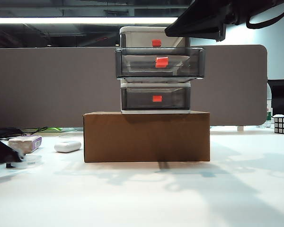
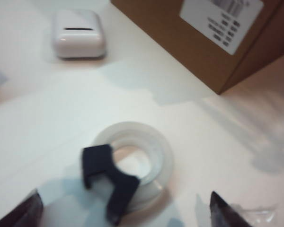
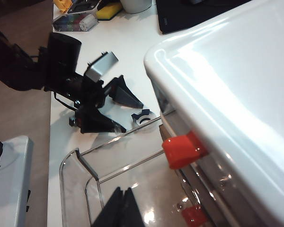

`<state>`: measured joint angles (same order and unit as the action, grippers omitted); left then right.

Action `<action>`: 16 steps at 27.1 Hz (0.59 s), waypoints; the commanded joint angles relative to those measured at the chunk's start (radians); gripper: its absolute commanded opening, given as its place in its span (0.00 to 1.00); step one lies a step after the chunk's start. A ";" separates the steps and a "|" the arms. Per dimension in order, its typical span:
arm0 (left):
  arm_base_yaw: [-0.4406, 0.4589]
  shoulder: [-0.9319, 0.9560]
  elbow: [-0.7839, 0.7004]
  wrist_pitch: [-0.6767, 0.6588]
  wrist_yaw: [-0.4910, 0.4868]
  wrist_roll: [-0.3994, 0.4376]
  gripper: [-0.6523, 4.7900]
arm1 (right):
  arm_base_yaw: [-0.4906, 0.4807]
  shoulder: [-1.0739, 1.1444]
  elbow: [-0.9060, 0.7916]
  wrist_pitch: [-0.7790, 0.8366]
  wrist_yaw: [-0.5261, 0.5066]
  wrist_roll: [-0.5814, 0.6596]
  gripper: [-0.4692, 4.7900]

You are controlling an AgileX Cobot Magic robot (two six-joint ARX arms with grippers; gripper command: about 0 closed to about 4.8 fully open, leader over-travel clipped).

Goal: Open the second layer of the drawer on the table, pick up the transparent tape on the table and put it in, and finally close the drawer.

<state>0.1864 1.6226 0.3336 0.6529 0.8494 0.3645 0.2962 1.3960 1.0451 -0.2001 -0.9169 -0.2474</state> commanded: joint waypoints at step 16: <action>-0.135 0.126 0.069 0.083 -0.157 0.006 1.00 | 0.001 -0.003 0.004 -0.013 -0.002 -0.015 0.08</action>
<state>0.0536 1.7435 0.4049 0.7837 0.6960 0.3737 0.2966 1.3964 1.0451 -0.2192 -0.9169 -0.2588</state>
